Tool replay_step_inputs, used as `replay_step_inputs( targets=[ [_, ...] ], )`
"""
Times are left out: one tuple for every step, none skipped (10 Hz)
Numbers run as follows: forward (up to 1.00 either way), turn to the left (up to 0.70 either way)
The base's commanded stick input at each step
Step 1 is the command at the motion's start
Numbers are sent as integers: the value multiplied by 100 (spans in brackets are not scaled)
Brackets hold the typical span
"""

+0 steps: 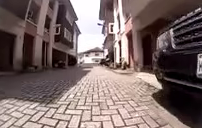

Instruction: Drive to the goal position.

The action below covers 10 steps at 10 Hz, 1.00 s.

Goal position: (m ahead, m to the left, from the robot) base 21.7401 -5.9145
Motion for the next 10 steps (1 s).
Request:
replay_step_inputs(
  targets=[
    [50,0],
    [50,0],
    [50,0],
    [50,0],
    [50,0],
    [50,0],
    [50,0],
    [50,0],
    [50,0],
    [50,0]
  ],
)
